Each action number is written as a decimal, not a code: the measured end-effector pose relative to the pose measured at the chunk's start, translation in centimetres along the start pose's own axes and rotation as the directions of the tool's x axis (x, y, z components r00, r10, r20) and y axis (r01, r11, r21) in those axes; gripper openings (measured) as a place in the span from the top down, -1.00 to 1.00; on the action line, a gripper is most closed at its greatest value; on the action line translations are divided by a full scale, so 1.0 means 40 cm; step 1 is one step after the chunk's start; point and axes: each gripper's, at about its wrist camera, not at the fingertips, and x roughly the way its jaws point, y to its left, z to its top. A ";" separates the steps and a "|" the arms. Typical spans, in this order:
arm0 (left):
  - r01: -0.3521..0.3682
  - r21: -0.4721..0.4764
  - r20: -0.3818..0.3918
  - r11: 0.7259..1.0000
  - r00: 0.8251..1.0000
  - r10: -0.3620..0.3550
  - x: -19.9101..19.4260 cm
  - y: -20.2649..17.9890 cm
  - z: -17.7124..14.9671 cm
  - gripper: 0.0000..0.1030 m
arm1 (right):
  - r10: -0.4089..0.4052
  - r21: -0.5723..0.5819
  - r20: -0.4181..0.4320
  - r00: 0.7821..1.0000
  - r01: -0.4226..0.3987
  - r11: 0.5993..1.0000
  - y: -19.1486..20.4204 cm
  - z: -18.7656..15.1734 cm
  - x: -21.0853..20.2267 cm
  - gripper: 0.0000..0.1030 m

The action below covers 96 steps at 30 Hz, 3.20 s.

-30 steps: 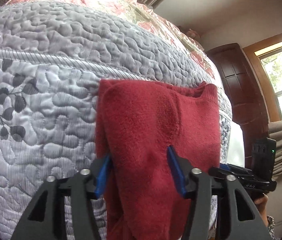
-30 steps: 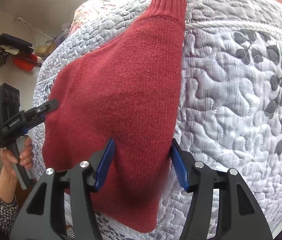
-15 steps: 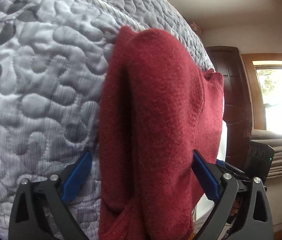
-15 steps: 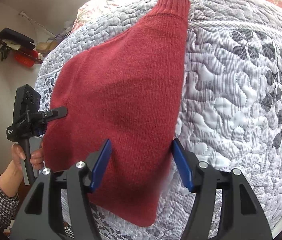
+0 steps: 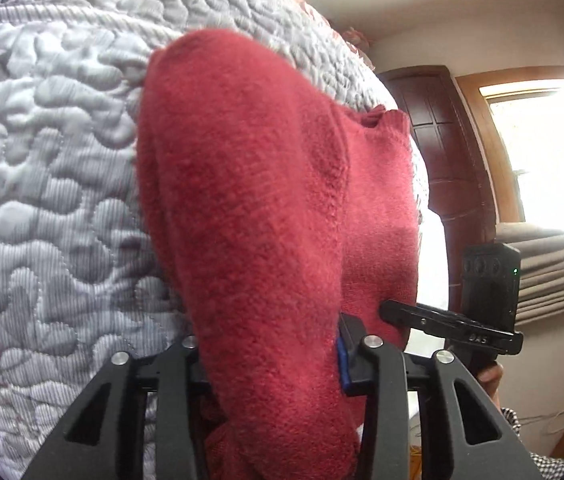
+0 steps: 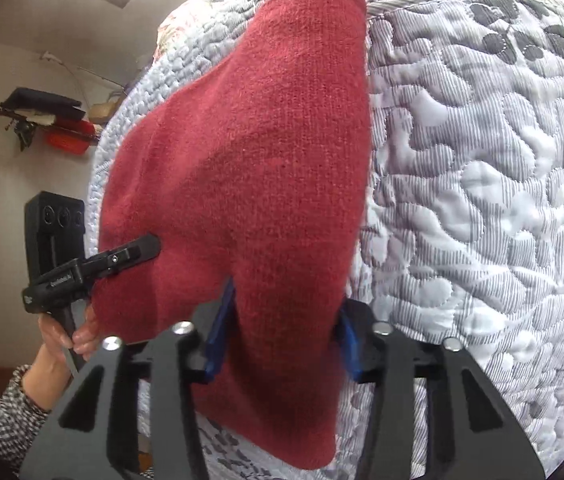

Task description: Fold small clothes

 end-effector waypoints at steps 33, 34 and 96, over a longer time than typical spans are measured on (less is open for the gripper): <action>-0.397 0.100 0.123 0.913 0.915 0.384 -0.056 -0.196 -0.408 -0.47 | 0.056 0.006 -0.078 0.995 -0.056 0.998 -0.168 -0.360 -0.115 -0.03; -0.418 0.085 0.116 0.904 0.906 0.408 -0.052 -0.183 -0.412 -0.46 | 0.071 0.017 -0.097 0.993 -0.070 0.997 -0.175 -0.367 -0.101 0.24; -0.701 0.069 0.240 0.710 0.702 0.670 -0.204 -0.513 -0.593 -0.89 | -0.323 -0.159 0.179 0.929 0.351 0.923 0.162 -0.525 -0.394 -0.86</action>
